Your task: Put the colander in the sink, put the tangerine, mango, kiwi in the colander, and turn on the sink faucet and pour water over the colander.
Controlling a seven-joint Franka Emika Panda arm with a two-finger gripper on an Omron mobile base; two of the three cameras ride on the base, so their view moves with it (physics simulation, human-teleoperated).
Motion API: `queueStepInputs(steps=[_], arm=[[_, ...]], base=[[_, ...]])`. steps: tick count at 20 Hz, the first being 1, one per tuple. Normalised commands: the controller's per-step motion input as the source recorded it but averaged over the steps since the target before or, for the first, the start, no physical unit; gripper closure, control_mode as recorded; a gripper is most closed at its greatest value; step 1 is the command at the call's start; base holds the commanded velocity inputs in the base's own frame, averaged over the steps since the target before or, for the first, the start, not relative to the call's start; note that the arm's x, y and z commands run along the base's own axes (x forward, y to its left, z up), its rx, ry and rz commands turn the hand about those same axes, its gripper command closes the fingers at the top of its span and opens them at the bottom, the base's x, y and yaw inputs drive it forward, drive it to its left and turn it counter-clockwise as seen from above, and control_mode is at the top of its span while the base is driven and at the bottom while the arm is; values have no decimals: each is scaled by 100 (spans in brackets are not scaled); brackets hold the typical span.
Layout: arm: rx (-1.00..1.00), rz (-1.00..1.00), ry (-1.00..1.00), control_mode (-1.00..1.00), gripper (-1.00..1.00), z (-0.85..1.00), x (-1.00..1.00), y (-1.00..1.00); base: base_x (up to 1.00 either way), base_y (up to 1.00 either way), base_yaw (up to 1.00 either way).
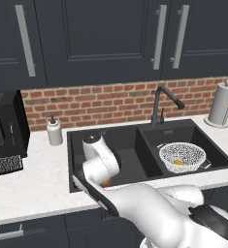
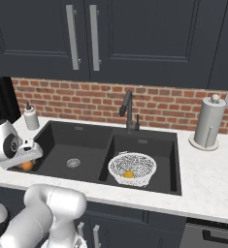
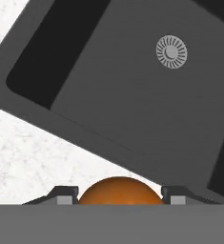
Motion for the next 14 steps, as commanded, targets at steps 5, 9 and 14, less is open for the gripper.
queueStepInputs(steps=[5, 9, 14], arm=[[4, -12, -2, -100, 100, 44, 49, -100], [4, -11, 0, -100, 100, 32, 59, -100], [1, -13, 0, -100, 100, 4, 49, -100]], base=[[0, 0, 0], [0, 0, 0], [0, 0, 0]])
